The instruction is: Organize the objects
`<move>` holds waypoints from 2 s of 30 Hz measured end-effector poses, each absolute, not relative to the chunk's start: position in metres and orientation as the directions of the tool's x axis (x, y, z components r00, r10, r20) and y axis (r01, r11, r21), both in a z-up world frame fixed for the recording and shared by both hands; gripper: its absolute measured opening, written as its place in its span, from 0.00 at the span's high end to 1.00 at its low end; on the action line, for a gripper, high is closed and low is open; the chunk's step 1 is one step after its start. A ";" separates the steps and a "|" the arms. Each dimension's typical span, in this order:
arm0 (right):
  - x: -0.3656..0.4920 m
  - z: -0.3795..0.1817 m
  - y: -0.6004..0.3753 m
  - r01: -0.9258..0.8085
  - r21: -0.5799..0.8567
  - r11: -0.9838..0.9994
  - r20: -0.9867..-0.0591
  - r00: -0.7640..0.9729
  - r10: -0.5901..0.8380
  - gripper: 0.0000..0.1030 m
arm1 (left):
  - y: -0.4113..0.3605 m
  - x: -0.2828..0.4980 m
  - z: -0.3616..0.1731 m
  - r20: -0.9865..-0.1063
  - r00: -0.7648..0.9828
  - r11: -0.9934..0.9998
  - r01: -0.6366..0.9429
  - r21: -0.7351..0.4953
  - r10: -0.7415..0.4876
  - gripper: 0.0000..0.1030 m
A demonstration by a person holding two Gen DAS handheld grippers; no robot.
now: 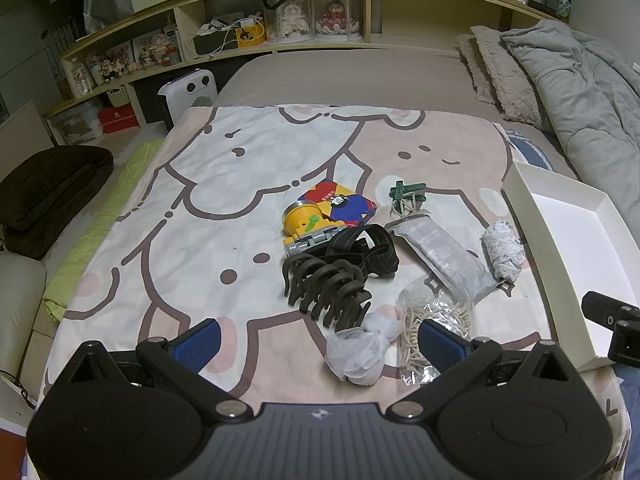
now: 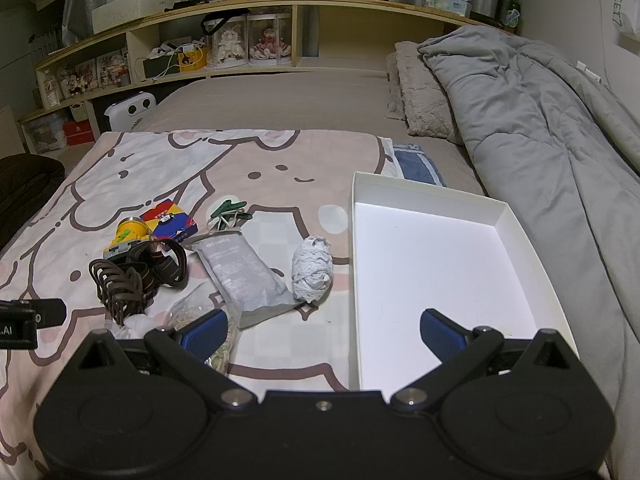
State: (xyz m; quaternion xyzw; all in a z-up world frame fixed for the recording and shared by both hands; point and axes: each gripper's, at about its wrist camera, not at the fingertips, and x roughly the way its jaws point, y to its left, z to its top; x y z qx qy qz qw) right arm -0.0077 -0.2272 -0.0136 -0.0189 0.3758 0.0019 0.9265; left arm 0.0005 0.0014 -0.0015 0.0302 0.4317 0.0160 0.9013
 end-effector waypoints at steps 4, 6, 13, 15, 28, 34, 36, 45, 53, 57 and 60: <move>-0.007 -0.014 -0.227 -0.017 -0.034 0.999 -0.696 0.718 -0.011 0.00 | 0.001 0.001 -0.001 -0.778 0.626 0.998 -0.003 0.068 0.055 0.00; -0.007 -0.014 -0.228 -0.017 -0.034 0.999 -0.697 0.717 -0.011 0.00 | 0.001 0.001 -0.001 -0.778 0.626 0.998 -0.003 0.068 0.055 0.00; -0.007 -0.014 -0.227 -0.018 -0.035 0.999 -0.697 0.717 -0.012 0.00 | 0.002 0.001 -0.001 -0.778 0.626 0.998 -0.003 0.067 0.055 0.00; -0.007 -0.014 -0.228 -0.018 -0.035 0.999 -0.697 0.717 -0.012 0.00 | 0.002 0.001 -0.002 -0.778 0.626 0.998 -0.003 0.067 0.054 0.00; -0.006 -0.015 -0.227 -0.017 -0.036 0.999 -0.697 0.717 -0.012 0.00 | 0.002 0.001 -0.001 -0.779 0.625 0.998 -0.004 0.066 0.054 0.00; -0.006 -0.015 -0.227 -0.017 -0.036 0.999 -0.697 0.717 -0.013 0.00 | 0.002 0.001 -0.001 -0.779 0.625 0.998 -0.004 0.066 0.054 0.00; -0.006 -0.015 -0.227 -0.017 -0.036 0.999 -0.697 0.717 -0.013 0.00 | 0.001 0.001 -0.001 -0.779 0.625 0.998 -0.004 0.066 0.054 0.00; -0.006 -0.015 -0.228 -0.018 -0.036 0.999 -0.697 0.717 -0.012 0.00 | 0.002 0.001 -0.001 -0.779 0.624 0.998 -0.005 0.065 0.053 0.00; -0.006 -0.014 -0.227 -0.017 -0.036 0.999 -0.698 0.716 -0.013 0.00 | 0.001 0.001 -0.002 -0.779 0.625 0.998 -0.005 0.065 0.054 0.00; -0.006 -0.014 -0.227 -0.016 -0.036 0.999 -0.698 0.716 -0.014 0.00 | 0.001 0.001 -0.002 -0.780 0.624 0.998 -0.005 0.065 0.054 0.00; -0.005 -0.011 -0.227 -0.013 -0.036 0.999 -0.700 0.714 -0.015 0.00 | 0.001 0.000 -0.002 -0.780 0.623 0.998 -0.005 0.065 0.054 0.00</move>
